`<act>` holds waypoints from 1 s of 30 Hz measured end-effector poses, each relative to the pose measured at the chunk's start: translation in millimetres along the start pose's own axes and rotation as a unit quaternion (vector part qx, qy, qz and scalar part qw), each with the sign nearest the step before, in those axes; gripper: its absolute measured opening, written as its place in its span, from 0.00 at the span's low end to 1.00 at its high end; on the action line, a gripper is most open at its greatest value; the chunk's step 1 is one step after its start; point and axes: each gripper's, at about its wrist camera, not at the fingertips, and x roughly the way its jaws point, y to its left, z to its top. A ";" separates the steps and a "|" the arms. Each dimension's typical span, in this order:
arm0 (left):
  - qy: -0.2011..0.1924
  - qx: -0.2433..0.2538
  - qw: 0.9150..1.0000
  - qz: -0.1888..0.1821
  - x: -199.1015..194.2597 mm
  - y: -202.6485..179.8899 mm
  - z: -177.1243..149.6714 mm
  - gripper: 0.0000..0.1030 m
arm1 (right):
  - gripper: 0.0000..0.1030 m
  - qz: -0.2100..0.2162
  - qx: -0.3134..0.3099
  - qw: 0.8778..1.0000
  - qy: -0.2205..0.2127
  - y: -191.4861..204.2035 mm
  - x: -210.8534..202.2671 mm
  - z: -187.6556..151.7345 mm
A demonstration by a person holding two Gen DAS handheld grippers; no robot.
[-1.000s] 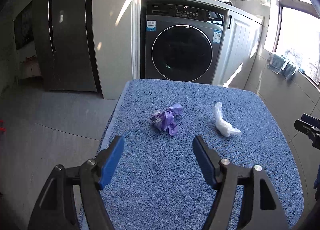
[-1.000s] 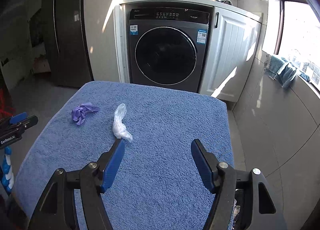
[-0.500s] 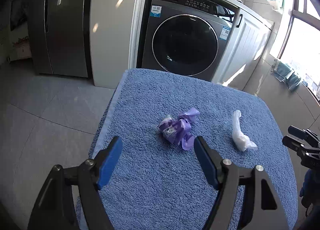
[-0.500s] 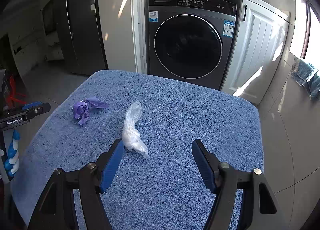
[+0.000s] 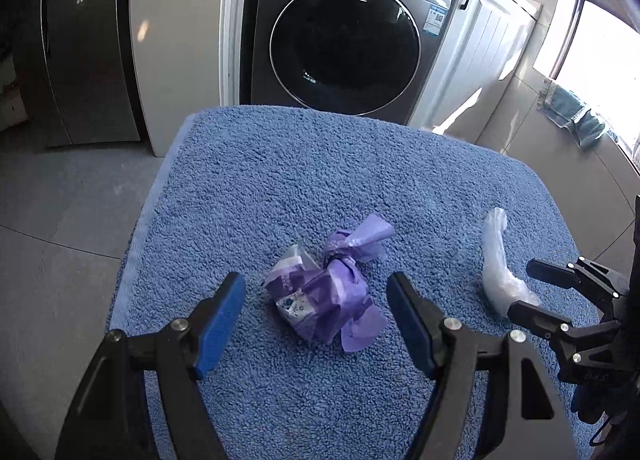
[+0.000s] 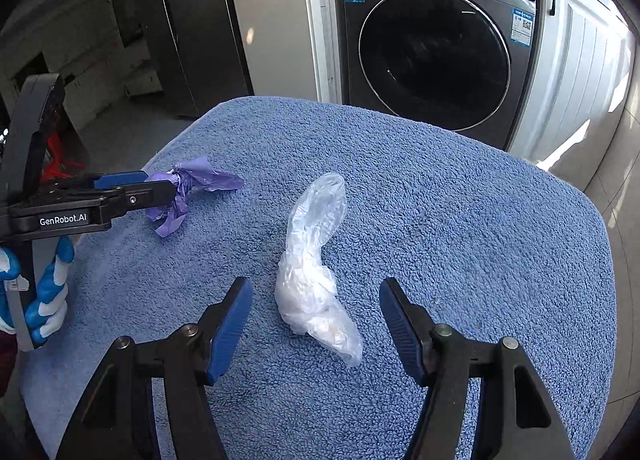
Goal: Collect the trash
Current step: 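Grasp the purple glove with the left tool while the right tool grasps the clear plastic bag, then carry both items over the trash bin and open both tools to drop them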
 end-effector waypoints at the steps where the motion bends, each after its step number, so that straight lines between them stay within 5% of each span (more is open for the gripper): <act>1: 0.005 0.002 1.000 0.003 4.5 -1.0 0.3 0.56 | 0.50 0.000 -0.002 1.000 0.003 0.4 4.1 -0.5; 3: 0.016 0.000 1.000 0.004 11.7 -1.1 -0.1 0.44 | 0.44 0.009 0.002 1.000 0.011 -0.5 12.2 -2.2; 6: 0.013 0.004 1.000 0.009 10.8 -4.2 -3.0 0.41 | 0.31 0.020 0.009 1.000 0.014 -2.4 16.7 -7.2; 16: -0.019 0.028 0.999 0.008 -30.8 -27.1 -12.6 0.36 | 0.29 0.025 0.011 1.000 -0.016 4.9 -33.3 -27.5; 30: -0.116 0.103 0.985 0.076 -154.5 -104.6 -59.3 0.36 | 0.29 -0.011 0.017 0.996 -0.087 19.8 -157.5 -80.3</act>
